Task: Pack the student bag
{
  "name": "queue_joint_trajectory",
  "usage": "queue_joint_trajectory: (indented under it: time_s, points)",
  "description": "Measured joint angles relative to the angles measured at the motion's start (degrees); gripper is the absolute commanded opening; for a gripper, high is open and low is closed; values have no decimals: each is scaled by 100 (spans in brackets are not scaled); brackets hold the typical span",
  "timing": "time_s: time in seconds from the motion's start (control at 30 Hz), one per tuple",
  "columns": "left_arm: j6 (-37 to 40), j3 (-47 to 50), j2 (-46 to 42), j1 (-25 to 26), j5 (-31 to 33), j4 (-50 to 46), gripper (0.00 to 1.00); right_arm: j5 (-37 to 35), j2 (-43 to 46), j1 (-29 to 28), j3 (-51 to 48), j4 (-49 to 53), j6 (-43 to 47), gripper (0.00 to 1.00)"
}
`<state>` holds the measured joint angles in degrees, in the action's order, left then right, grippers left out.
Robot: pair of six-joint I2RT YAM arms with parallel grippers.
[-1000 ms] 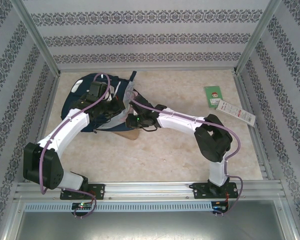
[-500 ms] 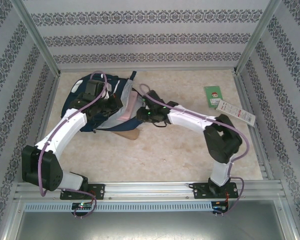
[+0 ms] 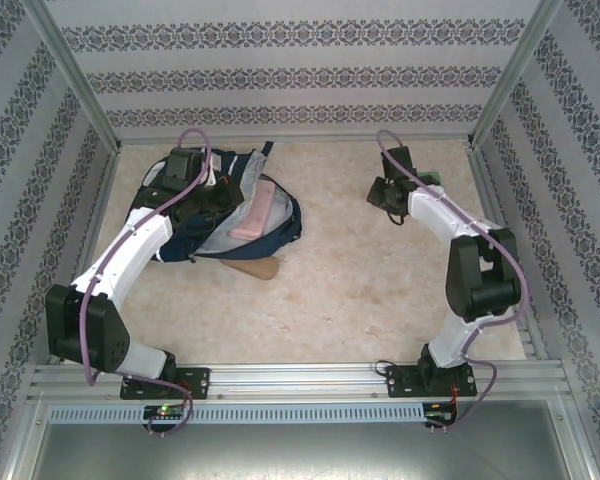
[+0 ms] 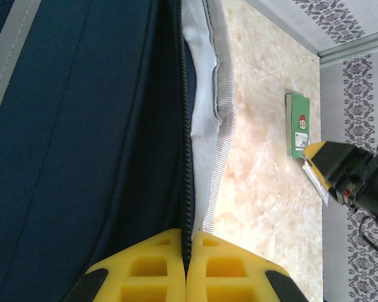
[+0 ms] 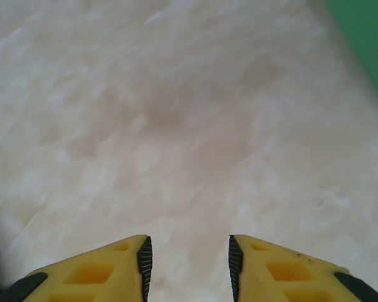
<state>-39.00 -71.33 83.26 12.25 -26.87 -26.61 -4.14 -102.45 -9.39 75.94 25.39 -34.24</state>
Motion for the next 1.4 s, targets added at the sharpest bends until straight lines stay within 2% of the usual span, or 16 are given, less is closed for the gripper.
queue_joint_trajectory:
  time_s: [0.3,0.43,0.7,0.77,0.87,1.07,1.17,1.4]
  points:
    - [149,-201,214,-4,-13,-66,0,-140,-1545,911,1762,688,129,35]
    - [151,-205,275,-7,-59,-94,1,-140,-2225,1097,2562,1051,129,34]
    - [151,-48,245,-28,-76,-107,6,-2,-2876,1235,3230,1685,90,29]
    - [151,31,205,-37,-74,-105,12,92,-2966,1266,3250,1779,63,29]
    - [151,81,107,-37,-72,-114,27,258,-3023,1261,3250,1858,52,28]
    - [175,87,-195,-37,-74,-127,25,382,-2828,1172,2763,1685,109,28]
    - [170,87,-254,-37,-94,-129,33,339,-2647,1071,2468,1639,192,28]
    - [166,101,-319,-37,-181,-129,40,219,-2131,1043,2022,1648,446,29]
